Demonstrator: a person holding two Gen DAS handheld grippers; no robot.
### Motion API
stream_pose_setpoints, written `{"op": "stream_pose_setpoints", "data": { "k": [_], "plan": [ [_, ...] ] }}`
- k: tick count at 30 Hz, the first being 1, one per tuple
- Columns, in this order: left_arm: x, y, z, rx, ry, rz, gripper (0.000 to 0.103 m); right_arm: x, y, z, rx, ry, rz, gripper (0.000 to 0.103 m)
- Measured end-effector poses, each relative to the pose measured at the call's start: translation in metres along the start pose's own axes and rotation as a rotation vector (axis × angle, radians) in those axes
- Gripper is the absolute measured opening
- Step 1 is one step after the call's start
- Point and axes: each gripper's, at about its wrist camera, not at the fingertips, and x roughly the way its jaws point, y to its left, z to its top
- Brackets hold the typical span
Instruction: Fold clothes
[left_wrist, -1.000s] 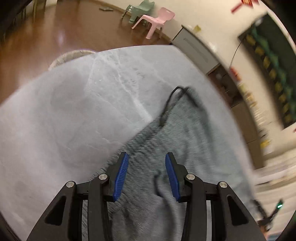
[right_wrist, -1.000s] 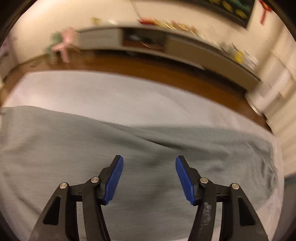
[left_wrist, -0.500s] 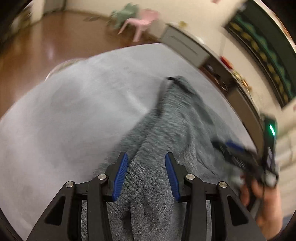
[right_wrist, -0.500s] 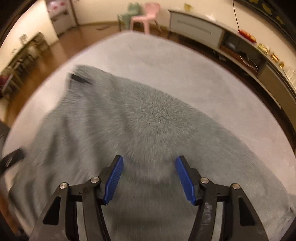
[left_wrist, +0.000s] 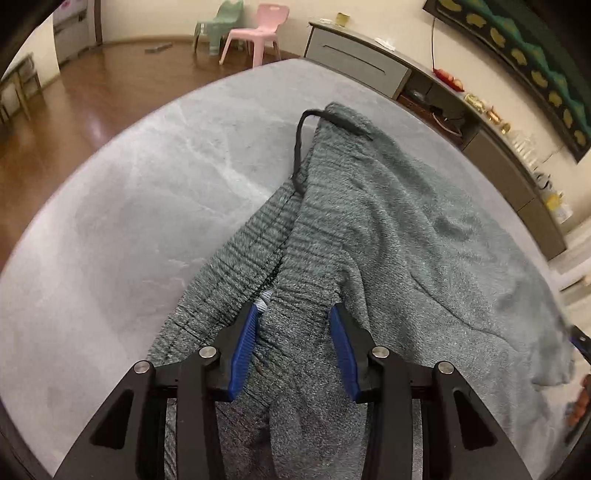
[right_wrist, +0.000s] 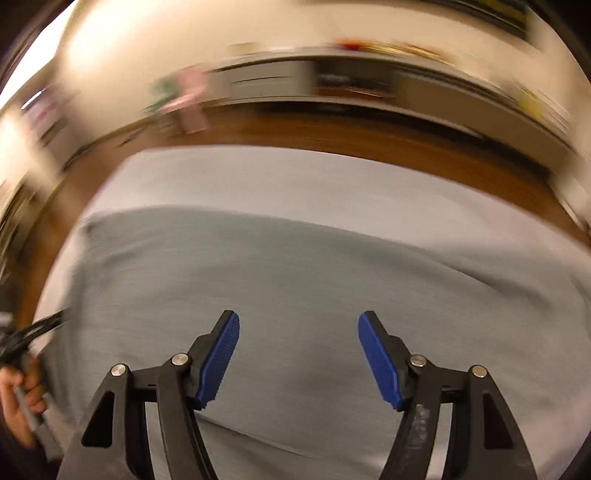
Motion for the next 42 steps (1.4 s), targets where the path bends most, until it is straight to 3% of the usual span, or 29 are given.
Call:
{"op": "stream_pose_setpoints", "data": {
  "k": [2, 4, 6, 8, 10, 12, 14, 16, 20, 23, 25, 27, 29, 34, 37, 42],
  "plan": [
    [-0.017, -0.024, 0.002, 0.067, -0.059, 0.004, 0.041, -0.02, -0.078, -0.008, 0.12, -0.028, -0.099, 0.069],
    [-0.022, -0.056, 0.011, 0.142, -0.062, -0.054, 0.043, -0.037, -0.138, -0.01, 0.188, -0.064, -0.174, 0.069],
    [-0.014, -0.09, 0.022, 0.217, -0.04, -0.075, 0.043, -0.045, -0.178, -0.006, 0.219, -0.09, -0.221, 0.069],
    [0.002, -0.11, 0.037, 0.23, -0.023, -0.072, 0.043, -0.043, -0.205, 0.007, 0.231, -0.117, -0.251, 0.069],
    [0.021, -0.125, 0.053, 0.219, -0.004, -0.061, 0.043, -0.031, -0.223, 0.019, 0.222, -0.11, -0.251, 0.069],
    [0.047, -0.129, 0.06, 0.219, 0.025, 0.0, 0.043, -0.017, -0.235, 0.027, 0.207, -0.074, -0.257, 0.069],
    [0.071, -0.12, 0.058, 0.218, 0.064, 0.07, 0.043, 0.009, -0.246, 0.037, 0.189, -0.006, -0.282, 0.068],
    [0.077, -0.106, 0.061, 0.2, 0.036, 0.079, 0.048, 0.03, -0.261, 0.038, 0.199, 0.033, -0.315, 0.066],
    [0.083, -0.082, 0.07, 0.111, 0.014, 0.138, 0.047, 0.037, -0.286, 0.055, 0.259, -0.026, -0.312, 0.07],
    [0.084, -0.083, 0.068, 0.107, 0.017, 0.172, 0.047, 0.033, -0.286, 0.062, 0.249, 0.024, -0.304, 0.07],
    [0.076, -0.087, 0.068, 0.101, 0.026, 0.125, 0.044, 0.005, -0.283, 0.055, 0.251, -0.011, -0.279, 0.07],
    [0.062, -0.088, 0.067, 0.089, 0.023, 0.073, 0.044, -0.044, -0.272, 0.03, 0.242, -0.074, -0.185, 0.07],
    [0.037, -0.084, 0.065, 0.069, 0.0, 0.012, 0.044, -0.088, -0.251, -0.01, 0.18, -0.07, -0.132, 0.07],
    [-0.027, -0.068, 0.031, 0.11, -0.062, -0.065, 0.044, -0.159, -0.201, -0.148, 0.006, 0.01, -0.172, 0.07],
    [-0.049, -0.052, -0.003, 0.187, -0.067, -0.036, 0.044, -0.161, -0.197, -0.208, -0.031, 0.057, -0.222, 0.07],
    [-0.057, -0.025, -0.063, 0.262, 0.005, 0.084, 0.045, -0.143, -0.248, -0.219, 0.181, 0.017, -0.208, 0.072]
  ]
}}
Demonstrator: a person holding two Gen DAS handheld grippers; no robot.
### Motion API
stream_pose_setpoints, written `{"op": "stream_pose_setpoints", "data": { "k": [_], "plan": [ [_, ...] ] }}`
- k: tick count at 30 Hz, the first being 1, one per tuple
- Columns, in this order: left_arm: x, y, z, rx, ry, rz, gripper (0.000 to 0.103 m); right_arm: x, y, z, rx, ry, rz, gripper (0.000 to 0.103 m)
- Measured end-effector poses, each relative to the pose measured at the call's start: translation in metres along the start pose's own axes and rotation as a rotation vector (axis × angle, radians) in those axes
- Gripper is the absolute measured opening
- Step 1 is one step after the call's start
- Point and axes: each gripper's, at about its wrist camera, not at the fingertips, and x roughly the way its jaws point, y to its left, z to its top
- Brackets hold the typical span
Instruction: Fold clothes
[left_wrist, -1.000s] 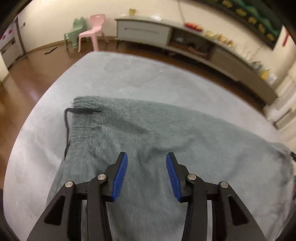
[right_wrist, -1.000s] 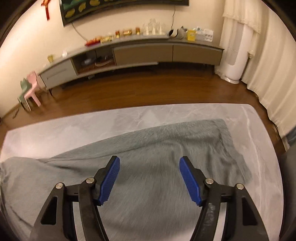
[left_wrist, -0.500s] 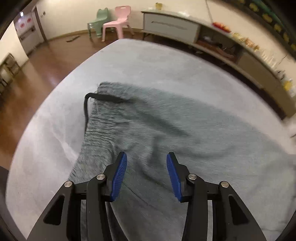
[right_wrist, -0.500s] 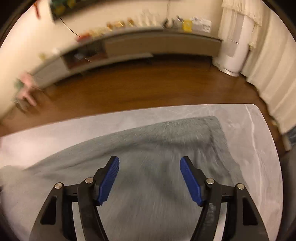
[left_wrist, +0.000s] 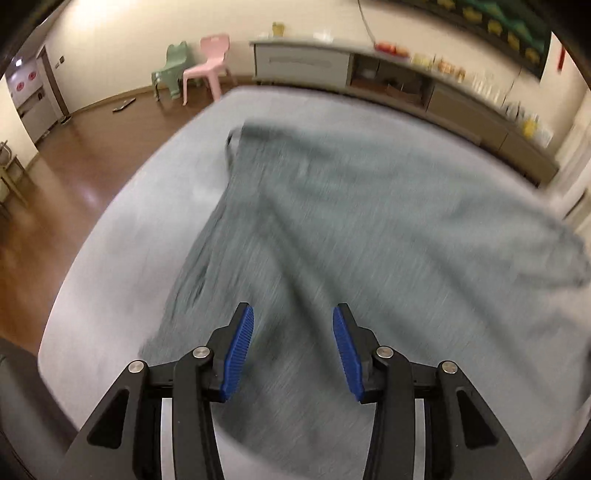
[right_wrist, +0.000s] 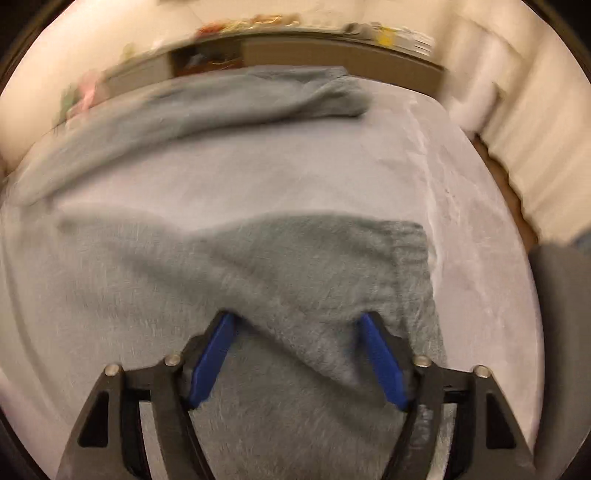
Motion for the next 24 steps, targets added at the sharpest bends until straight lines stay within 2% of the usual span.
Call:
{"op": "stream_pose_setpoints", "data": {
  "k": [1, 2, 3, 5, 7, 9, 11, 14, 15, 17, 19, 22, 24],
  "plan": [
    [0.004, 0.007, -0.009, -0.001, 0.02, 0.025, 0.045, -0.008, -0.01, 0.011, 0.057, -0.038, 0.049, 0.072],
    [0.007, 0.015, -0.017, -0.012, 0.038, 0.037, 0.045, -0.022, -0.023, 0.02, 0.112, -0.113, 0.118, 0.072],
    [0.01, 0.023, -0.025, -0.022, 0.056, 0.05, 0.045, -0.032, -0.033, 0.025, 0.142, -0.153, 0.148, 0.072],
    [0.018, 0.036, -0.038, -0.036, 0.099, 0.066, 0.045, -0.045, -0.052, 0.027, 0.162, -0.204, 0.14, 0.073],
    [0.025, 0.035, -0.039, -0.017, 0.116, 0.083, 0.045, -0.041, -0.067, 0.027, 0.154, -0.179, 0.061, 0.073],
    [0.028, 0.031, -0.038, 0.001, 0.122, 0.101, 0.045, -0.027, -0.08, 0.025, 0.161, -0.122, 0.024, 0.073],
    [0.029, 0.027, -0.035, 0.009, 0.123, 0.119, 0.045, -0.017, -0.083, 0.025, 0.151, -0.081, 0.051, 0.07],
    [0.03, 0.028, -0.031, 0.007, 0.122, 0.127, 0.047, -0.014, -0.071, 0.027, 0.067, -0.07, 0.04, 0.018],
    [0.031, 0.029, -0.03, 0.003, 0.122, 0.127, 0.047, -0.014, -0.069, 0.029, 0.042, -0.072, 0.019, 0.015],
    [0.03, 0.034, -0.028, -0.006, 0.124, 0.121, 0.048, -0.017, -0.077, 0.036, 0.063, -0.101, -0.009, 0.013],
    [0.033, 0.034, -0.04, -0.009, 0.122, 0.121, 0.049, -0.016, -0.089, 0.043, 0.103, -0.121, -0.02, 0.013],
    [0.031, 0.03, -0.043, 0.009, 0.118, 0.141, 0.049, 0.001, -0.103, 0.043, 0.156, -0.094, 0.017, 0.014],
    [0.028, 0.028, -0.045, 0.019, 0.12, 0.161, 0.049, 0.004, -0.106, 0.044, 0.165, -0.106, 0.02, 0.02]
  ]
}}
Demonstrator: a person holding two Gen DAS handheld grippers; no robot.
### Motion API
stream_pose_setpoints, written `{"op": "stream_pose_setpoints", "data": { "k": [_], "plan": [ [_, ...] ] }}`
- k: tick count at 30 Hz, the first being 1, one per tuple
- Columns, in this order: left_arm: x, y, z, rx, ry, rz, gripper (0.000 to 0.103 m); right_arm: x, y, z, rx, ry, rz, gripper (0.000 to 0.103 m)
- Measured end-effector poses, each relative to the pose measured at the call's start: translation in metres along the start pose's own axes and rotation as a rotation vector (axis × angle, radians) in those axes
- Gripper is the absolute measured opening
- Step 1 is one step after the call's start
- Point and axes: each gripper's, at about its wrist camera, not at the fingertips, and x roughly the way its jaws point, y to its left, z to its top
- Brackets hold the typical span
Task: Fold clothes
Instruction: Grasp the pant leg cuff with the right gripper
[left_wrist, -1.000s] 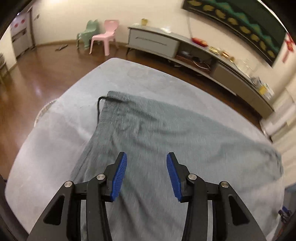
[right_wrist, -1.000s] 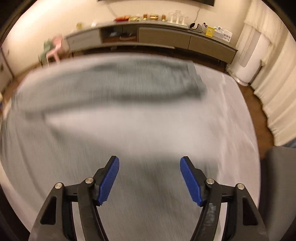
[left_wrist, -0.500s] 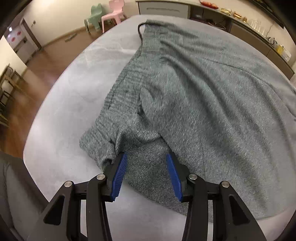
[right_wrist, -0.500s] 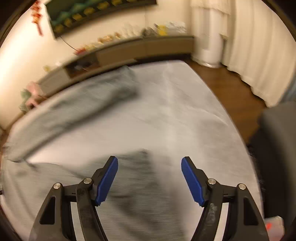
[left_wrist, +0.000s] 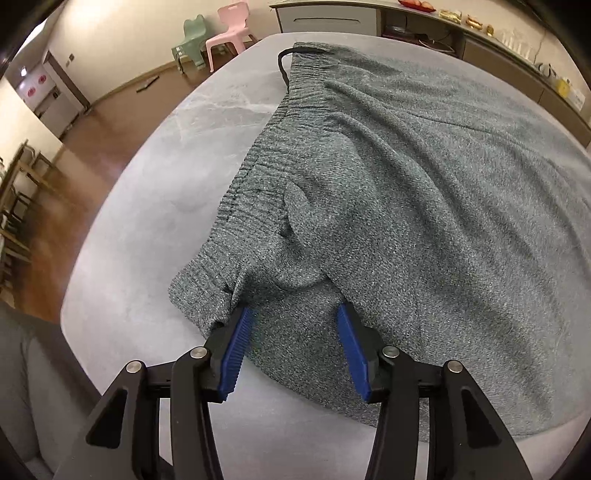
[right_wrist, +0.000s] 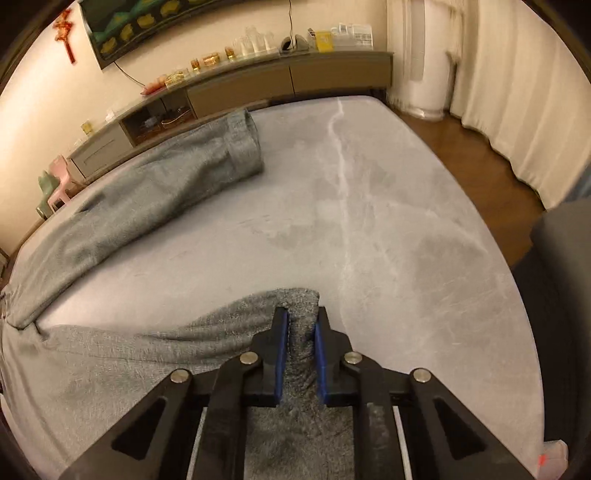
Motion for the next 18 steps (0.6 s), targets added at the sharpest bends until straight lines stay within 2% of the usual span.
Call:
{"op": "stream_pose_setpoints", "data": {
  "k": [2, 3, 6, 8, 9, 11, 14, 16, 18],
  "plan": [
    [-0.001, 0.001, -0.001, -0.005, 0.006, 0.007, 0.048, -0.001, -0.002, 0.003, 0.008, -0.007, -0.007, 0.031],
    [-0.003, 0.005, 0.0, -0.027, 0.009, -0.015, 0.046, -0.005, -0.003, 0.003, 0.009, -0.008, -0.012, 0.036],
    [-0.024, 0.033, 0.001, -0.144, -0.063, -0.145, 0.046, -0.031, 0.003, 0.009, -0.041, -0.076, -0.062, 0.049],
    [-0.032, 0.05, 0.0, -0.209, -0.092, -0.197, 0.045, -0.054, 0.015, 0.007, -0.087, -0.137, -0.096, 0.049],
    [-0.034, 0.056, -0.002, -0.234, -0.097, -0.219, 0.045, -0.062, 0.019, 0.005, -0.106, -0.148, -0.085, 0.049],
    [-0.03, 0.053, -0.004, -0.216, -0.07, -0.261, 0.044, -0.076, 0.031, -0.006, -0.155, -0.141, -0.021, 0.049],
    [-0.022, 0.036, -0.007, -0.129, -0.04, -0.217, 0.044, -0.078, 0.049, -0.032, -0.229, -0.04, 0.081, 0.049],
    [-0.009, 0.033, -0.009, -0.112, 0.014, -0.159, 0.044, -0.069, 0.056, -0.046, -0.269, 0.034, 0.093, 0.049],
    [0.002, 0.038, -0.009, -0.106, 0.021, -0.099, 0.042, -0.057, 0.055, -0.063, -0.309, 0.111, 0.061, 0.049]
  ]
}}
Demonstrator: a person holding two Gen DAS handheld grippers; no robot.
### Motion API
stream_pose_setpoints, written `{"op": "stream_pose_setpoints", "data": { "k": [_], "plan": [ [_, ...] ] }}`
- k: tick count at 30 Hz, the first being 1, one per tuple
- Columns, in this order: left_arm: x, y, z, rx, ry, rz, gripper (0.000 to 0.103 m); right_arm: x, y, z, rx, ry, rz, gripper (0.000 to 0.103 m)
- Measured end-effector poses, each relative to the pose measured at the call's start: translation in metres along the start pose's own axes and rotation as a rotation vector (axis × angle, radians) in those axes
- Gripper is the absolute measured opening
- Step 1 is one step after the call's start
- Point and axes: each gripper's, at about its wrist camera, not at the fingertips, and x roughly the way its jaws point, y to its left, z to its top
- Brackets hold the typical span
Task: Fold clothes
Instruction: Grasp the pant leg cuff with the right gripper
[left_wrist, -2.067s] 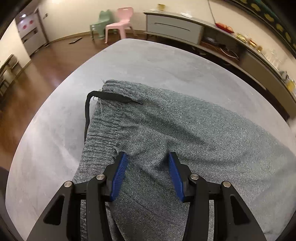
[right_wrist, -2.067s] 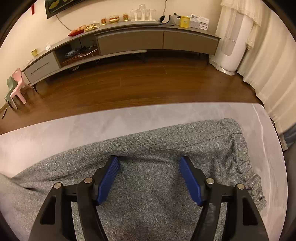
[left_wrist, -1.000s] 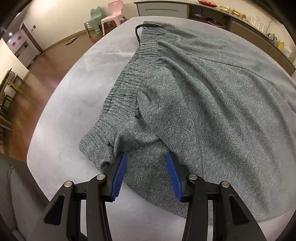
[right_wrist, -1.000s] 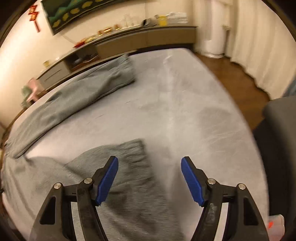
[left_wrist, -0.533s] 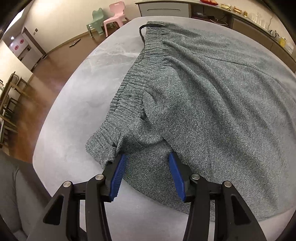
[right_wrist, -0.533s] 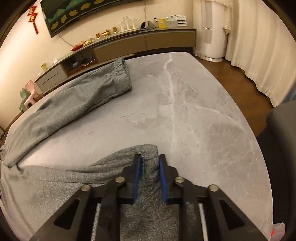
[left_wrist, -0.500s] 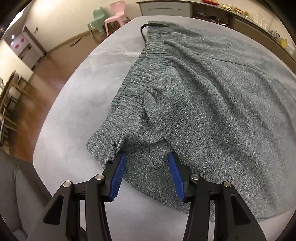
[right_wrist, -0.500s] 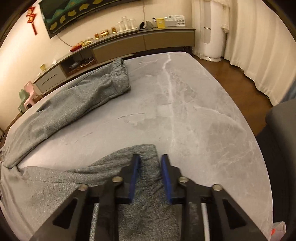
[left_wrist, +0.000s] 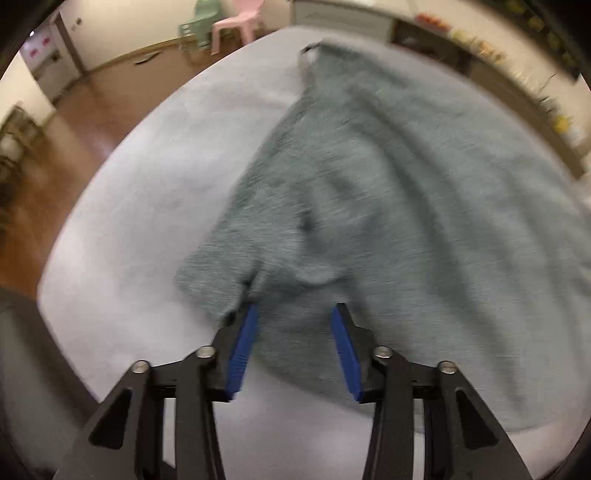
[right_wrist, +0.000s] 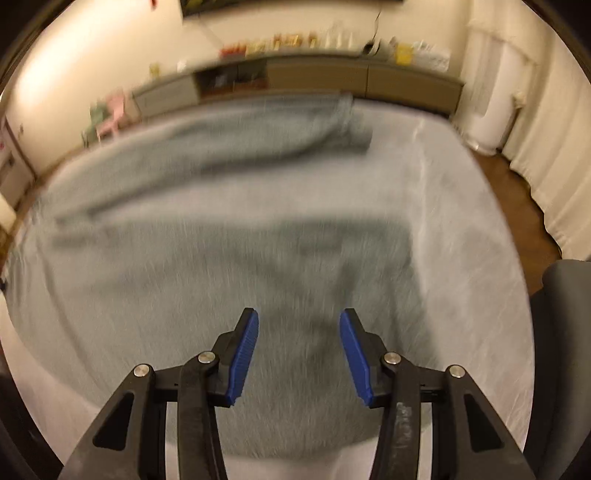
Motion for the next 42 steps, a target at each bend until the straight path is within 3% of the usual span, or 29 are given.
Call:
{"op": "stream_pose_setpoints", "data": {
  "k": [3, 7, 10, 12, 14, 16, 17, 21, 25, 27, 32, 34, 39, 40, 41, 42],
  "plan": [
    [0.003, 0.019, 0.005, -0.037, -0.019, 0.063, 0.043, 0.004, -0.004, -0.021, -0.03, 0.049, -0.017, 0.05],
    [0.007, 0.041, 0.014, -0.143, -0.016, 0.144, 0.036, -0.008, 0.009, -0.044, -0.078, 0.085, 0.049, 0.05],
    [-0.009, 0.031, 0.012, -0.169, -0.047, 0.069, 0.036, -0.012, 0.01, -0.047, -0.091, 0.05, 0.002, 0.05],
    [-0.023, 0.016, 0.011, -0.133, -0.096, 0.0, 0.036, -0.018, -0.004, -0.042, -0.063, -0.002, -0.024, 0.05],
    [-0.01, 0.004, 0.01, -0.097, -0.047, 0.067, 0.036, -0.01, -0.025, -0.036, -0.011, 0.012, -0.041, 0.05],
    [0.003, 0.002, 0.01, -0.106, -0.001, 0.096, 0.036, 0.001, -0.037, -0.036, 0.017, 0.06, -0.06, 0.053],
    [0.001, 0.0, 0.011, -0.118, -0.016, 0.093, 0.036, 0.001, -0.042, -0.034, 0.031, 0.053, -0.064, 0.053],
    [-0.032, -0.032, 0.013, -0.102, -0.091, -0.054, 0.041, -0.015, -0.05, -0.016, 0.116, -0.024, -0.032, 0.055],
    [-0.051, -0.104, 0.015, 0.014, -0.09, -0.258, 0.047, -0.034, -0.049, 0.033, 0.168, -0.143, 0.074, 0.061],
    [-0.052, -0.145, 0.013, 0.076, -0.039, -0.359, 0.047, -0.018, -0.045, 0.078, 0.166, -0.143, 0.088, 0.065],
    [-0.057, -0.209, 0.005, 0.176, 0.026, -0.5, 0.047, 0.048, -0.047, 0.187, 0.218, -0.124, 0.062, 0.065],
    [-0.051, -0.213, 0.014, 0.175, 0.034, -0.535, 0.047, 0.087, -0.054, 0.228, 0.257, -0.097, 0.028, 0.065],
    [-0.047, -0.222, 0.037, 0.178, 0.041, -0.535, 0.048, 0.152, -0.07, 0.271, 0.32, -0.049, -0.021, 0.065],
    [-0.041, -0.225, 0.048, 0.177, 0.044, -0.542, 0.048, 0.159, -0.072, 0.274, 0.318, -0.043, -0.022, 0.063],
    [-0.041, -0.228, 0.049, 0.186, 0.041, -0.553, 0.048, 0.158, -0.071, 0.276, 0.304, -0.055, -0.021, 0.032],
    [-0.041, -0.231, 0.05, 0.194, 0.038, -0.563, 0.048, 0.153, -0.068, 0.277, 0.278, -0.08, -0.017, 0.01]
  ]
}}
